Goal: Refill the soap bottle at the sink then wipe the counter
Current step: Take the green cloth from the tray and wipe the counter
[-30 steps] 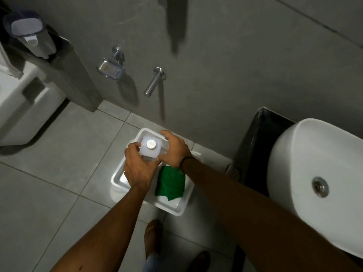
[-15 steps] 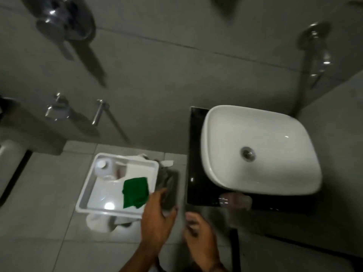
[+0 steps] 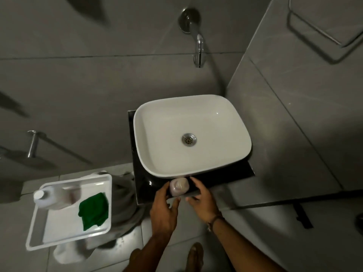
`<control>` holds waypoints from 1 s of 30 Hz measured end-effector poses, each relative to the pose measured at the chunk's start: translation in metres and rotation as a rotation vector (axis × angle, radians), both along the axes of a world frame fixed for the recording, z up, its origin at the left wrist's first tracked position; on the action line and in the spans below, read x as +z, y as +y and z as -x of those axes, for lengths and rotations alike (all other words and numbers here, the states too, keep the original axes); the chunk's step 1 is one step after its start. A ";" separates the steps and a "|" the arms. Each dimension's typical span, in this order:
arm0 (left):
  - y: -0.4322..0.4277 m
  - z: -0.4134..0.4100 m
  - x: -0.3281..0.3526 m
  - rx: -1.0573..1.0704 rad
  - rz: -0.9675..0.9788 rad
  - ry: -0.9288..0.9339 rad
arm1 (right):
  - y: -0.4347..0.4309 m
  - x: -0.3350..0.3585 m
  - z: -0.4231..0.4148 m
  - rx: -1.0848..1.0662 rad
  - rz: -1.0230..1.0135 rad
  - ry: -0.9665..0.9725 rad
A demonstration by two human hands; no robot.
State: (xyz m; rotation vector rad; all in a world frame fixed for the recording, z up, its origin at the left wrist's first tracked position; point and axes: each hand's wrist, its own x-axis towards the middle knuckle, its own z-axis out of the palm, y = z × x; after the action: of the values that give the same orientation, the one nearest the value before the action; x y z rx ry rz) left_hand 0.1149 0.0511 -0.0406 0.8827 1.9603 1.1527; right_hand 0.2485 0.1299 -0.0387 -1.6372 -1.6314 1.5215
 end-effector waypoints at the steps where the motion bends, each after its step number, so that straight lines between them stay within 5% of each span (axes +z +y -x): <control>1: 0.002 -0.002 0.000 0.017 -0.014 -0.015 | 0.001 -0.002 0.003 0.011 -0.006 0.019; 20: -0.027 0.092 -0.015 0.133 -0.029 0.046 | -0.027 -0.009 0.115 -0.036 0.030 0.193; 30: -0.059 0.123 -0.022 0.105 0.041 0.004 | -0.056 -0.016 0.103 -0.191 0.037 0.067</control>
State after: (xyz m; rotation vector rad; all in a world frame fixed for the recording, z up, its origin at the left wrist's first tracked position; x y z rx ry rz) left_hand -0.0078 -0.0081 -0.0630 0.7691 2.0474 1.1658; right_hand 0.1457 0.0738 -0.0550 -1.6887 -1.3770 1.5013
